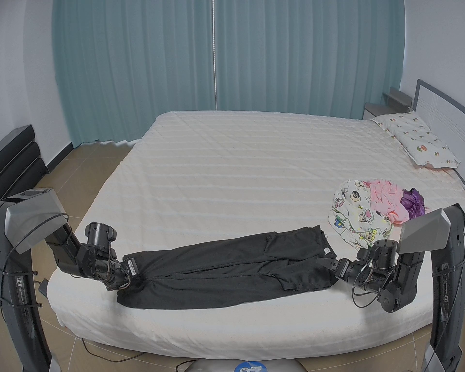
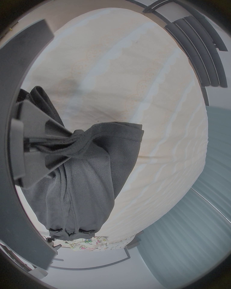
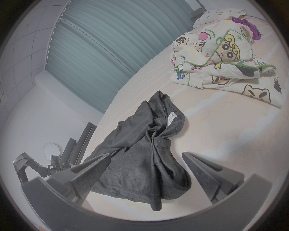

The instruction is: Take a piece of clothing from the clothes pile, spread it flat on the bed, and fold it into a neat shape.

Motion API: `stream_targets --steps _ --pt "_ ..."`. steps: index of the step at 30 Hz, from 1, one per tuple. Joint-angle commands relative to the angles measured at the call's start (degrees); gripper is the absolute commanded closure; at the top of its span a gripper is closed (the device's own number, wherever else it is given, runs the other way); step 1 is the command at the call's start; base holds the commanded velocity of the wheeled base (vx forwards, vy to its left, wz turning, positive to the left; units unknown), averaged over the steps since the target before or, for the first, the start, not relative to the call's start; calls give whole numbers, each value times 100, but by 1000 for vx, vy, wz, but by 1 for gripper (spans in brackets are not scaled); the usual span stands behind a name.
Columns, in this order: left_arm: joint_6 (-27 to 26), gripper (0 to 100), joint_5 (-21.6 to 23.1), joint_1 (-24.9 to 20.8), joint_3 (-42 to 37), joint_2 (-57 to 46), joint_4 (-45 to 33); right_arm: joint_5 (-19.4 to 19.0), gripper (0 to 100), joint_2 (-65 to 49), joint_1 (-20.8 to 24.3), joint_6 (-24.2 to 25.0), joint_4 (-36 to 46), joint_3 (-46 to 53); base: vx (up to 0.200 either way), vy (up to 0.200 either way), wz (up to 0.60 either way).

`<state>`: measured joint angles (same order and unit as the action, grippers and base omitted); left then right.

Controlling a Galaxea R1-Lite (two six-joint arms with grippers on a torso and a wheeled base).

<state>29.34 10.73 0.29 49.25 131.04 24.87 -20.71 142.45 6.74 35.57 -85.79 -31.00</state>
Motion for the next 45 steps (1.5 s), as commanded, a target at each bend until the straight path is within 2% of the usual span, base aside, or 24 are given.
stream_targets --steps 1,16,30,36,41,44,45 --pt "1 100 8 103 -109 -140 27 -3 0 -15 -15 20 -8 -11 0 0 0" --pt "107 100 17 410 -47 -324 27 120 0 -24 -120 64 -114 -46 0 0 0" --pt "212 100 105 454 -12 -280 18 120 0 -6 -120 64 -114 -29 0 0 0" --pt "212 100 105 454 6 -280 18 120 0 -6 -120 55 -114 -29 -200 0 0" --pt "221 100 105 463 23 -289 27 120 0 -6 -120 64 -114 -38 0 0 0" --pt "326 100 105 463 102 -280 27 120 0 -6 -120 55 -114 -38 0 0 0" --pt "520 100 105 463 199 -280 27 120 0 -6 -112 55 -114 -38 0 0 0"
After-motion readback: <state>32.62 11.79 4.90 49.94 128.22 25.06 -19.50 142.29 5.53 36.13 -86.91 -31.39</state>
